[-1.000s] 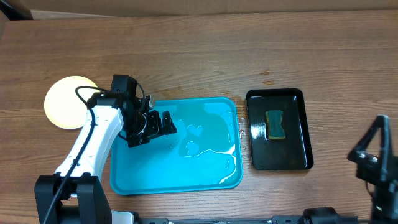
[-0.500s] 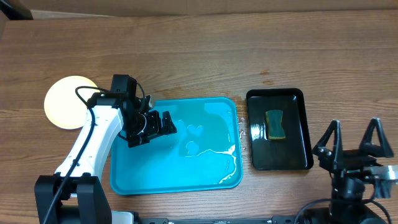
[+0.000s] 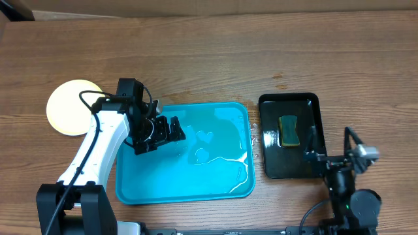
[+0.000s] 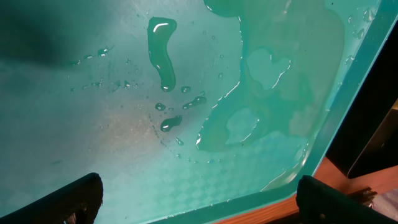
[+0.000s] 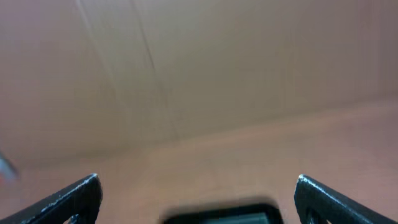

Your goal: Clean dirty plates on tray and stack at the side

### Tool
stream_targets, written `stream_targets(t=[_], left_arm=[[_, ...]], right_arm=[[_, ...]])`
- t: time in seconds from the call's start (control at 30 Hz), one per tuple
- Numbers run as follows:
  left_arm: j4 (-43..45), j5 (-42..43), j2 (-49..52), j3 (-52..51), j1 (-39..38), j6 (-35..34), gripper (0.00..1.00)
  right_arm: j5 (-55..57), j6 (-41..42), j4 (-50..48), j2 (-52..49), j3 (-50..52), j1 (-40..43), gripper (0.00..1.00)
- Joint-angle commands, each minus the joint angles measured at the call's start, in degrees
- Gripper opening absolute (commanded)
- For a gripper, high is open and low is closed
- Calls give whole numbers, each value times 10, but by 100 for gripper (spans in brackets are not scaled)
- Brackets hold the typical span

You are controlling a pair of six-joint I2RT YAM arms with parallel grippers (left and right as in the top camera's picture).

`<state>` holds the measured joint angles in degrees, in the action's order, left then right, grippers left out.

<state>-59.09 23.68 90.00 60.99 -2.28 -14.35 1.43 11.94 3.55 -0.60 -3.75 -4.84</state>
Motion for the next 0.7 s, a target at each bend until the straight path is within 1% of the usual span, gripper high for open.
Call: stream_targets(t=[0.0,0.1,0.4,0.67], left_arm=[[0,-3,-3,-5,-2,15,100],[0,-3,-3,-5,-2,15,100],[0,-3,-3,-5,-2,15,100],[0,-3,-3,-5,-3,15,100]], right_arm=[[-7,-12,26,4,12,4,100],[-12,-31,32,4,24,4,100],[-22,-153,28,4,26,4,100],[-22,-153,28,4,26,4,100]])
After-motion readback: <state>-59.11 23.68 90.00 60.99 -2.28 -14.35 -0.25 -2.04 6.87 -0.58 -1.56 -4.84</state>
